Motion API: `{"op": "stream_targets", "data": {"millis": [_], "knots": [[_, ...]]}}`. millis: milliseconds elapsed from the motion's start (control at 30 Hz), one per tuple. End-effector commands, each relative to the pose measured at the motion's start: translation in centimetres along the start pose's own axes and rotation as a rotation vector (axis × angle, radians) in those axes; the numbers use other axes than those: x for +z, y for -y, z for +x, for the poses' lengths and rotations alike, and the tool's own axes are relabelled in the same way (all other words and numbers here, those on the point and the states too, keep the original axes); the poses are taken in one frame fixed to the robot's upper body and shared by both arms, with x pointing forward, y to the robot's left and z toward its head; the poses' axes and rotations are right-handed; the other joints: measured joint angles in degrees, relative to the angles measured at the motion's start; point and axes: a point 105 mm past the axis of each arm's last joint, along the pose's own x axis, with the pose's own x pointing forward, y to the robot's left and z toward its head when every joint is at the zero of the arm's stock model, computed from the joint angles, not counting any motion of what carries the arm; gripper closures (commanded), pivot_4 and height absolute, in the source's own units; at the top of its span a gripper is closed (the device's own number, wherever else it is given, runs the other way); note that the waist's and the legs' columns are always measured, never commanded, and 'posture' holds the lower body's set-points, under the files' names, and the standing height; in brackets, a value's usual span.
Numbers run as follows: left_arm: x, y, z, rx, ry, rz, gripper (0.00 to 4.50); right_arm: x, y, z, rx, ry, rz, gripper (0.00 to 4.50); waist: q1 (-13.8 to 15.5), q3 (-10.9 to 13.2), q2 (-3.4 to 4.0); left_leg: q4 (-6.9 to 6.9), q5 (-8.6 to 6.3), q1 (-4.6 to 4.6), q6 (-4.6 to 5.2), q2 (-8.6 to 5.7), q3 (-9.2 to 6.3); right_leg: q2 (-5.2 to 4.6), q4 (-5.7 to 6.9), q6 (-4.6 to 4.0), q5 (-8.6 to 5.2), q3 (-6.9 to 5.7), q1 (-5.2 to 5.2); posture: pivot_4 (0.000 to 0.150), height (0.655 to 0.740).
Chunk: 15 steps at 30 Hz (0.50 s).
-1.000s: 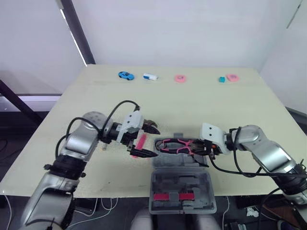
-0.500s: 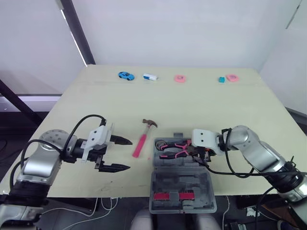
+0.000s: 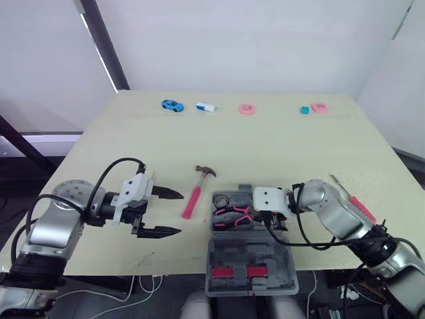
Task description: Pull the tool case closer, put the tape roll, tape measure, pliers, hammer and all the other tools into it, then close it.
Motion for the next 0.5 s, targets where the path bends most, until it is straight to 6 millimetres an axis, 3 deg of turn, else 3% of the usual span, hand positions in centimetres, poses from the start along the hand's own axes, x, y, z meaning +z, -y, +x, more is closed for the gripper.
{"op": "stream_targets", "data": {"millis": [33,233,300,400,433,467,500], "knots": [[1.21,-0.25,-0.48,0.012,0.008,0.047,0.06,0.77,0.27,-0.17,-0.018,0.019,-0.041,3.52,0.0,0.0,0.0,0.0,0.0,0.0,0.0,0.0,0.0,0.0,0.0,0.0,0.0,0.0,0.0,0.15,0.7395],[1.35,-0.41,-0.13,0.006,0.009,0.052,0.06,0.68,-0.07,0.09,-0.01,0.032,-0.032,3.52,-0.05,0.0,0.0,0.0,0.0,0.01,0.0,0.0,0.0,0.01,0.0,0.0,0.0,0.0,0.0,0.15,0.7395],[1.45,-0.47,-0.04,0.005,0.012,0.053,0.0,0.7,-0.25,-0.03,0.006,0.035,-0.019,2.48,-0.1,0.0,0.0,0.0,0.0,0.03,0.0,0.01,0.01,0.01,0.01,0.0,0.0,0.01,0.01,0.15,0.7395],[1.49,-0.58,0.0,0.006,0.013,0.055,0.0,0.8,0.25,-0.34,-0.033,0.05,-0.015,1.44,-0.02,0.0,0.0,0.0,0.0,0.04,0.0,0.01,0.01,0.01,0.01,0.0,0.0,0.01,0.01,0.15,0.7395],[1.51,-0.6,0.02,0.007,0.015,0.055,0.0,0.82,0.33,-0.44,-0.038,0.058,-0.008,0.89,-0.01,0.0,0.0,0.0,0.0,0.04,0.0,0.01,0.02,0.01,0.01,0.0,0.0,0.01,0.01,0.15,0.7395],[1.52,-0.6,0.04,0.007,0.015,0.055,0.0,0.8,0.34,-0.54,-0.038,0.065,0.001,0.55,0.03,0.0,0.0,0.0,0.0,0.04,0.0,0.01,0.02,0.01,0.0,0.0,0.0,0.02,0.01,0.15,0.7395],[1.5,-0.61,0.07,0.008,0.016,0.055,0.0,0.74,0.32,-0.67,-0.035,0.07,0.009,0.55,0.08,0.0,0.0,0.0,0.0,0.03,0.0,0.01,0.03,0.01,0.0,0.0,0.0,0.02,0.01,0.15,0.7395]]}}
